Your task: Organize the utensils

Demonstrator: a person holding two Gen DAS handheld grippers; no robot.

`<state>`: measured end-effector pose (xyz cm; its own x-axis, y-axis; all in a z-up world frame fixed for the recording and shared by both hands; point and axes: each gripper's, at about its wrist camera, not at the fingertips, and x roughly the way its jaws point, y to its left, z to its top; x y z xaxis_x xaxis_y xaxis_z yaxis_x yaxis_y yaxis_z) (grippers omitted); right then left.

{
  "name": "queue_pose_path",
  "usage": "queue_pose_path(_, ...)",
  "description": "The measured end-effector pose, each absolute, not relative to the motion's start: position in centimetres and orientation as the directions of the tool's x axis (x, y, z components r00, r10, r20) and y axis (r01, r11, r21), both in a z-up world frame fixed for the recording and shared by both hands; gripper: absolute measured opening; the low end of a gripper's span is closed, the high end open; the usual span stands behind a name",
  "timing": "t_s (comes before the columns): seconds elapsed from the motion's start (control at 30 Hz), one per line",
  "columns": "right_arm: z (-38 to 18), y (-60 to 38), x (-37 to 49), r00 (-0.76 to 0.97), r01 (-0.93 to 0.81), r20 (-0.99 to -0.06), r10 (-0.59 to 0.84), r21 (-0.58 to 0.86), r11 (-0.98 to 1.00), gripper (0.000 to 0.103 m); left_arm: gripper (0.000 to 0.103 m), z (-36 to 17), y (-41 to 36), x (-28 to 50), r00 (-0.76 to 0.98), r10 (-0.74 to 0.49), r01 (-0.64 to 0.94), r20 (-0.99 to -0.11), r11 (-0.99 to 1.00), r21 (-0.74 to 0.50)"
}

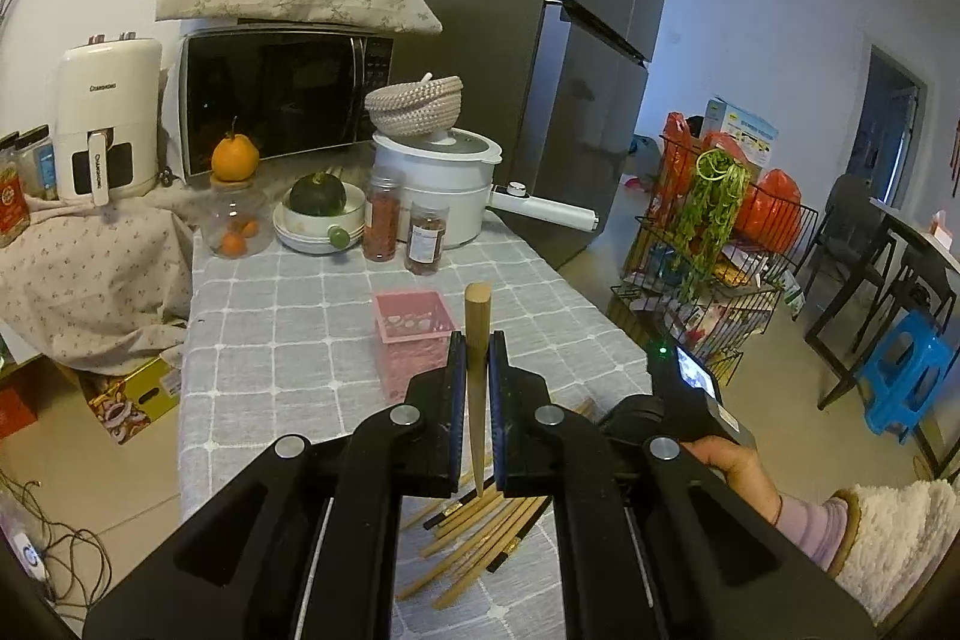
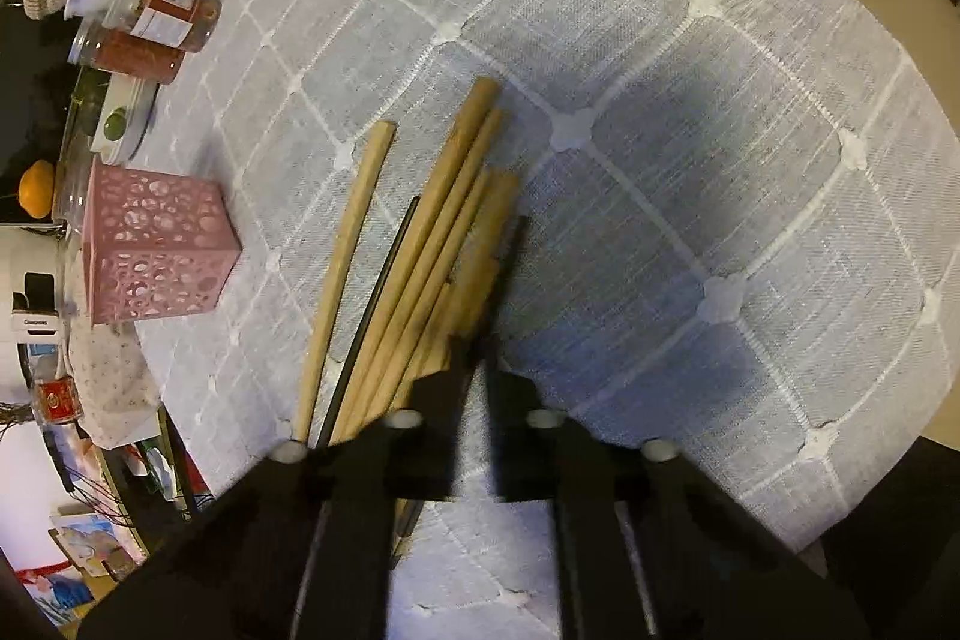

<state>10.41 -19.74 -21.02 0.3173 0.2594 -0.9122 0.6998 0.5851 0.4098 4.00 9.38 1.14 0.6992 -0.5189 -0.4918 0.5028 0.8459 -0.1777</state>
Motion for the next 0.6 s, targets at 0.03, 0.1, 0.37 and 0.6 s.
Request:
queue_pose_path(0.03,-20.8,-19.9,10.1,0.331,0.693,-0.908,0.258,0.419,0.587,0.000,0.007,1.1,9.5,4.0,0.699,-0.519,0.501,-0.492,0.846,-0.180)
queue_pose_path(0.1,-20.1,-20.1,9.7,0.365,0.670,-0.893,0.262,0.447,0.593,0.000,0.007,1.1,9.7,4.0,0.701,-0.518,0.496,-0.491,0.848,-0.186)
queue_pose_path(0.37,-15.4,-20.4,7.5,0.473,0.538,-0.833,0.288,0.532,0.654,0.000,0.007,1.7,9.7,3.8,0.708,-0.512,0.486,-0.487,0.853,-0.192)
queue_pose_path(0.6,-17.9,-20.8,8.9,0.394,0.639,-0.870,0.295,0.490,0.592,0.027,0.007,2.3,9.6,3.6,0.714,-0.522,0.480,-0.467,0.850,-0.216)
